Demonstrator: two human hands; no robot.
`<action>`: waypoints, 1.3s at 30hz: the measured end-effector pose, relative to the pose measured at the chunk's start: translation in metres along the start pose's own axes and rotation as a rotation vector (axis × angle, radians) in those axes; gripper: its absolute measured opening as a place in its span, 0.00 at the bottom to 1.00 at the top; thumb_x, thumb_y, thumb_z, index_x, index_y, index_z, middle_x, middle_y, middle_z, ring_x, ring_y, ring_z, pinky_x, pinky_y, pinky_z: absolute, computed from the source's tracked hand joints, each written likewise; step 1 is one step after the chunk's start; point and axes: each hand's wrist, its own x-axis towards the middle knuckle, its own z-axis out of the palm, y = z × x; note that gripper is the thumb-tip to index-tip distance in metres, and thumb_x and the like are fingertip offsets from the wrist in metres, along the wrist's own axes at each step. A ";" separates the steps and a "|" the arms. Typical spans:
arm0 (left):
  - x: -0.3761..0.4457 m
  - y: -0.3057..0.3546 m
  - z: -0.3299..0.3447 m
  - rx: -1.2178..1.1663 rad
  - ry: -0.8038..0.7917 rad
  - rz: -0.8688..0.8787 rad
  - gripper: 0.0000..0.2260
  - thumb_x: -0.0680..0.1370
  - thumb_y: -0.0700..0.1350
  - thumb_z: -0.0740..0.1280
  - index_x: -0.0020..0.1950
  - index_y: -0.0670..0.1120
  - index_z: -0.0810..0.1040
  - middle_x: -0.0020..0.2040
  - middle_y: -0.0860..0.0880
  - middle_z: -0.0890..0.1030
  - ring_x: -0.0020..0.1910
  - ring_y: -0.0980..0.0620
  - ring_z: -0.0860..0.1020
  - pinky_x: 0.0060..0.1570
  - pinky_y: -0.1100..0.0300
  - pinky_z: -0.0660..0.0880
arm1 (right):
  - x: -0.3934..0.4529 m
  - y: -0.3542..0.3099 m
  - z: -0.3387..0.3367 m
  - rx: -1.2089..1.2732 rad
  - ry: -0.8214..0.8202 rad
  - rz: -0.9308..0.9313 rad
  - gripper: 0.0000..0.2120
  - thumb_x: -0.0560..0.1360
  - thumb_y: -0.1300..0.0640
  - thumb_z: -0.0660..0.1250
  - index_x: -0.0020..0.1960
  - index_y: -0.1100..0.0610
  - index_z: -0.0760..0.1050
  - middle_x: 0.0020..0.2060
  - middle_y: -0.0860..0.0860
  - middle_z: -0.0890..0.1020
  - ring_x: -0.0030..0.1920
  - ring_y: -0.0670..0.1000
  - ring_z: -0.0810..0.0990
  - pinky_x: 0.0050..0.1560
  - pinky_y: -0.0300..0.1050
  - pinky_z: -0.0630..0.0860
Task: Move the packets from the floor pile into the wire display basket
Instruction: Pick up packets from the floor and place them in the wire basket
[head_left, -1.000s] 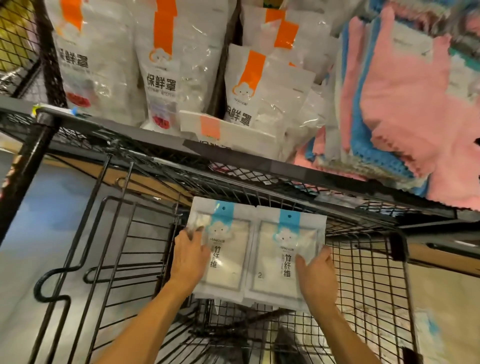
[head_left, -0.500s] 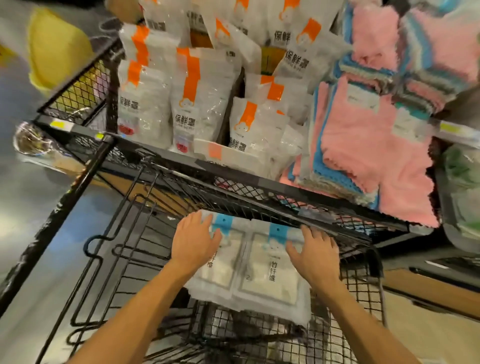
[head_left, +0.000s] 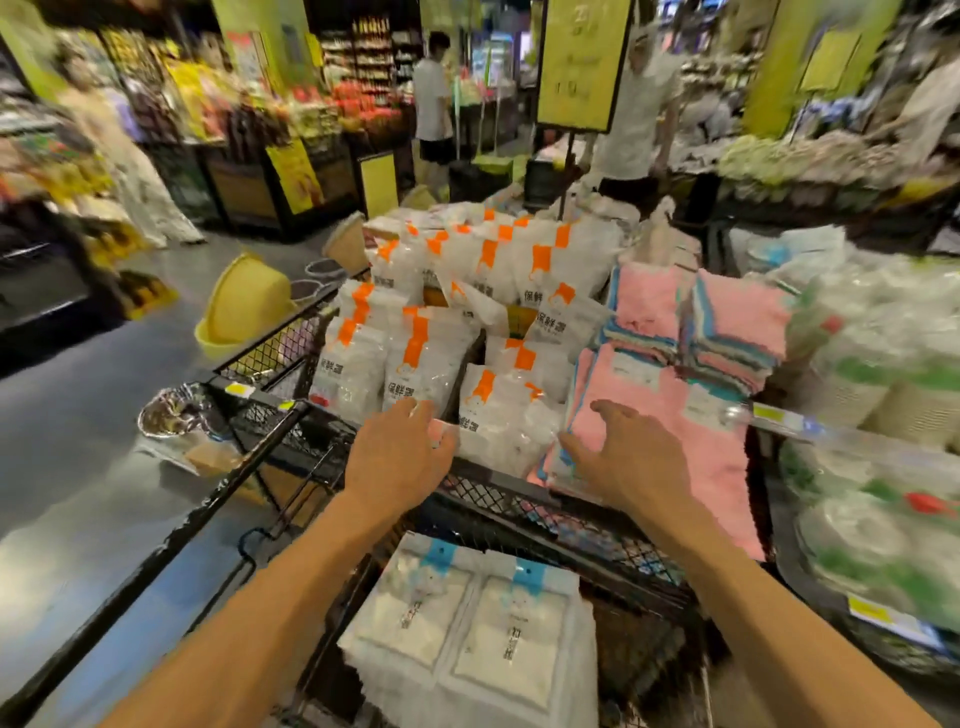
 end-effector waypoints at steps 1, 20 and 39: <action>-0.003 0.007 -0.012 -0.007 0.013 0.008 0.25 0.83 0.61 0.57 0.74 0.48 0.73 0.70 0.46 0.76 0.67 0.45 0.75 0.65 0.50 0.71 | -0.005 -0.001 -0.017 -0.002 0.003 0.005 0.32 0.80 0.32 0.59 0.76 0.50 0.69 0.72 0.51 0.76 0.68 0.59 0.75 0.63 0.53 0.74; -0.103 0.110 -0.078 -0.166 -0.110 0.652 0.25 0.84 0.62 0.54 0.78 0.53 0.68 0.78 0.49 0.68 0.74 0.45 0.69 0.71 0.51 0.64 | -0.256 0.009 -0.130 -0.005 0.247 0.546 0.33 0.80 0.31 0.58 0.77 0.49 0.67 0.71 0.51 0.77 0.67 0.56 0.77 0.61 0.52 0.76; -0.380 0.344 -0.020 -0.260 -0.390 1.348 0.24 0.84 0.63 0.56 0.74 0.51 0.72 0.72 0.49 0.76 0.67 0.46 0.75 0.64 0.49 0.74 | -0.633 0.134 -0.144 -0.060 0.381 1.268 0.31 0.80 0.33 0.59 0.75 0.50 0.69 0.70 0.50 0.77 0.66 0.56 0.78 0.59 0.53 0.78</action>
